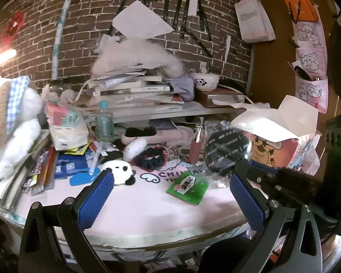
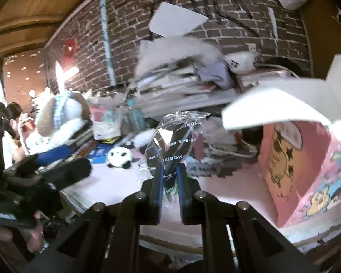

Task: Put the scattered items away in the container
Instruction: 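Lift the wrapped disc with the right gripper and carry it over the box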

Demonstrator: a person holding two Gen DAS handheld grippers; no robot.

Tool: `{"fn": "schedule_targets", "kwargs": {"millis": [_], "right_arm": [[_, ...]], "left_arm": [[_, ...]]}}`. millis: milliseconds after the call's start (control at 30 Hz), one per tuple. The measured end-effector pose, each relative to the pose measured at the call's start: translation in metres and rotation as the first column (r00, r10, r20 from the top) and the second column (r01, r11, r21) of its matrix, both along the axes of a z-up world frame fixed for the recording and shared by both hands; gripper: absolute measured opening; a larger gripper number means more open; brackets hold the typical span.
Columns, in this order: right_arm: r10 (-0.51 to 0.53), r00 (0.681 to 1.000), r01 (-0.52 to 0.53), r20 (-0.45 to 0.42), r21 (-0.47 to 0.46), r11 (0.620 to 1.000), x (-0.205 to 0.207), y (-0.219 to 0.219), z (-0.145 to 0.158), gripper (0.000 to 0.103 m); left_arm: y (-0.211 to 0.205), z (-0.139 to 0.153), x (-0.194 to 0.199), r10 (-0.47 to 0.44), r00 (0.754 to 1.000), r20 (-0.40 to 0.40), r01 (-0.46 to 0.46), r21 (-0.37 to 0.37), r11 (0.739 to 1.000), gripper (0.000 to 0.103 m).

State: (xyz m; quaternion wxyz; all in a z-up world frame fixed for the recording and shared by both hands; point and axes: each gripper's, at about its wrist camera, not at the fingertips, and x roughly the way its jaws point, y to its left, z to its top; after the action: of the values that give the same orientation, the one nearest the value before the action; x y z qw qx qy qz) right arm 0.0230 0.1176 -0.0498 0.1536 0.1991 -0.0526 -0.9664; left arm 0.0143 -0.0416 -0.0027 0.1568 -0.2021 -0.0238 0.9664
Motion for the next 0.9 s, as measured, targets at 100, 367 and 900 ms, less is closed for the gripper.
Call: {"fn": "schedule_targets", "kwargs": {"millis": [100,367,900], "right_arm": [[0.005,0.999,-0.005,-0.040,0.003,1.000,0.004,-0.001,0.013,0.009],[0.009,0.997,-0.012,-0.078,-0.040,0.999,0.009,0.012,0.043,0.009],[-0.172,0.978,0.164,-0.117,-0.072,0.984,0.021,0.083,0.091,0.009]], "left_arm": [[-0.001,0.005,0.003,0.005,1.000,-0.010,-0.005,-0.002,1.000,0.102],[0.002,0.022,0.011,-0.004,0.999,-0.046,0.004,0.001,1.000,0.102],[0.030,0.035,0.015,-0.076,0.995,-0.070,0.075,-0.018,0.997,0.102]]}}
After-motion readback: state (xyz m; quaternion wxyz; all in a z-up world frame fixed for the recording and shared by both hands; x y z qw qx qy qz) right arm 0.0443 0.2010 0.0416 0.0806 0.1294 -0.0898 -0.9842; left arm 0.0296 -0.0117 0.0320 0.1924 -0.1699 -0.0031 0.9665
